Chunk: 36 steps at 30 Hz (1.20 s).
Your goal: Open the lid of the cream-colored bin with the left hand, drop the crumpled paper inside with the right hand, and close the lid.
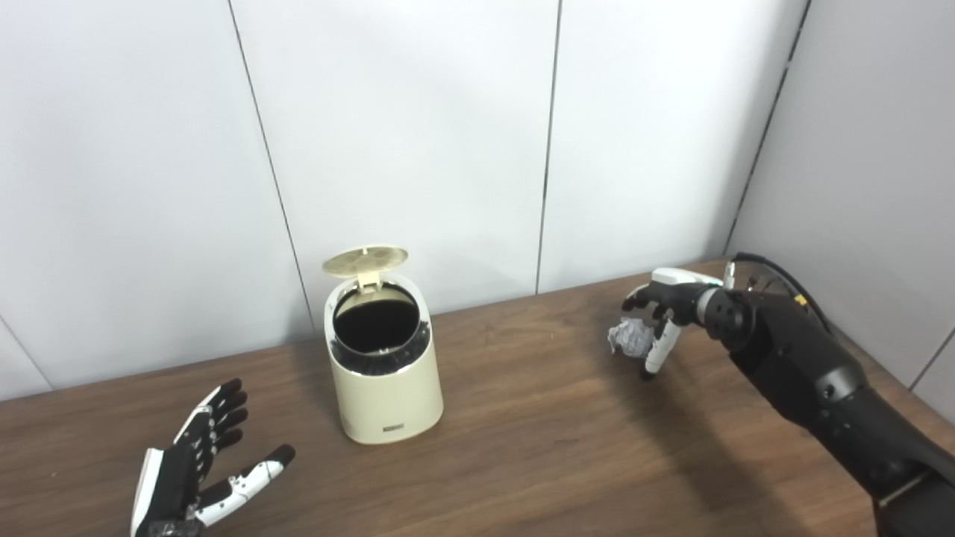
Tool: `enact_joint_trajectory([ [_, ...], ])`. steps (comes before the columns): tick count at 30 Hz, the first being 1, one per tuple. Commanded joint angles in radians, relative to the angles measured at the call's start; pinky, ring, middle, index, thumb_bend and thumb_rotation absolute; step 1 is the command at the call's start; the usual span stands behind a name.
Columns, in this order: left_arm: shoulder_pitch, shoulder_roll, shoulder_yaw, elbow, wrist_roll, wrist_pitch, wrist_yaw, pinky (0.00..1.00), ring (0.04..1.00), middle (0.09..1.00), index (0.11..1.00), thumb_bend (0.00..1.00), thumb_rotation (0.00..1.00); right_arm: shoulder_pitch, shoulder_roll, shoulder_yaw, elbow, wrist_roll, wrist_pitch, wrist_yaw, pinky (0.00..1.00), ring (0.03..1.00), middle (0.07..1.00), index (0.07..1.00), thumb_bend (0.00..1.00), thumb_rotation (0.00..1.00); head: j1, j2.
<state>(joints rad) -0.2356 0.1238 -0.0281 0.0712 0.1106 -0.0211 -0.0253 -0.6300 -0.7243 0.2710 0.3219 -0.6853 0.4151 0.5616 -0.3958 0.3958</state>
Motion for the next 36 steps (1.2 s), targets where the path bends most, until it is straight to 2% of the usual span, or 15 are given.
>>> enact_joint_trajectory([
  [1,-0.031,0.009,0.001,-0.040,0.003,-0.017,-0.003,0.83,0.850,0.871,0.917,0.71,0.13,-0.044,-0.013,-0.009,-0.009,-0.006,-0.003,-0.036,0.78,0.880,0.917,0.878,0.81,0.11,0.000,0.001],
  [3,-0.030,0.008,0.001,-0.044,0.004,-0.013,-0.003,0.83,0.851,0.871,0.918,0.71,0.12,-0.039,-0.009,-0.006,-0.009,-0.004,-0.006,-0.040,0.79,0.892,0.923,0.864,0.80,0.08,0.001,0.003],
  [7,-0.030,0.005,0.000,-0.047,0.003,-0.006,-0.003,0.82,0.851,0.872,0.918,0.70,0.11,-0.031,-0.005,0.004,-0.003,-0.010,-0.011,-0.051,0.80,0.904,0.917,0.848,0.80,0.10,0.004,0.005],
  [12,-0.028,0.004,-0.002,-0.046,0.007,-0.005,-0.002,0.82,0.847,0.875,0.920,0.69,0.10,-0.024,0.000,0.004,0.008,0.009,-0.032,-0.075,0.68,0.797,0.856,0.834,0.79,0.09,0.005,0.008],
  [16,-0.029,0.003,-0.005,-0.047,0.015,-0.001,0.002,0.81,0.842,0.874,0.918,0.69,0.11,-0.018,0.003,-0.004,0.016,0.030,-0.045,-0.086,0.67,0.766,0.838,0.835,0.78,0.08,0.008,0.014],
  [24,-0.030,0.000,-0.008,-0.036,0.012,-0.012,0.002,0.80,0.846,0.875,0.918,0.70,0.12,-0.023,-0.009,0.014,-0.008,0.023,-0.041,-0.064,0.67,0.749,0.811,0.829,0.76,0.10,0.017,0.021],
  [27,-0.029,0.000,-0.010,-0.038,0.018,-0.009,0.005,0.79,0.838,0.867,0.915,0.70,0.13,-0.027,-0.012,0.016,0.001,0.021,-0.051,-0.071,0.66,0.714,0.753,0.765,0.74,0.08,0.020,0.024],
  [28,-0.030,0.000,-0.010,-0.037,0.019,-0.009,0.004,0.79,0.836,0.868,0.916,0.70,0.13,-0.028,-0.012,0.018,0.005,0.018,-0.055,-0.075,0.62,0.667,0.707,0.700,0.73,0.05,0.020,0.024],
  [30,-0.030,0.000,-0.011,-0.035,0.020,-0.009,0.005,0.80,0.834,0.868,0.916,0.70,0.13,-0.029,-0.010,0.017,0.012,0.021,-0.057,-0.080,0.59,0.629,0.675,0.662,0.72,0.04,0.020,0.024],
  [31,-0.030,0.001,-0.011,-0.036,0.021,-0.008,0.005,0.80,0.835,0.868,0.916,0.70,0.14,-0.029,-0.008,0.014,0.012,0.024,-0.051,-0.079,0.49,0.541,0.564,0.594,0.62,0.02,0.022,0.029],
  [32,-0.030,0.001,-0.011,-0.038,0.021,-0.006,0.004,0.80,0.834,0.868,0.917,0.70,0.14,-0.029,-0.006,0.012,0.012,0.026,-0.046,-0.078,0.43,0.488,0.506,0.559,0.57,0.01,0.024,0.030],
  [34,-0.028,0.002,-0.012,-0.042,0.021,-0.005,0.003,0.79,0.832,0.868,0.916,0.69,0.14,-0.027,-0.006,0.010,0.007,0.029,-0.043,-0.077,0.37,0.432,0.451,0.534,0.53,0.00,0.025,0.031],
  [36,-0.027,0.001,-0.011,-0.045,0.016,-0.001,0.001,0.78,0.829,0.866,0.914,0.69,0.13,-0.024,-0.009,0.015,-0.007,0.025,-0.036,-0.069,0.35,0.410,0.435,0.531,0.53,0.00,0.025,0.033],
])
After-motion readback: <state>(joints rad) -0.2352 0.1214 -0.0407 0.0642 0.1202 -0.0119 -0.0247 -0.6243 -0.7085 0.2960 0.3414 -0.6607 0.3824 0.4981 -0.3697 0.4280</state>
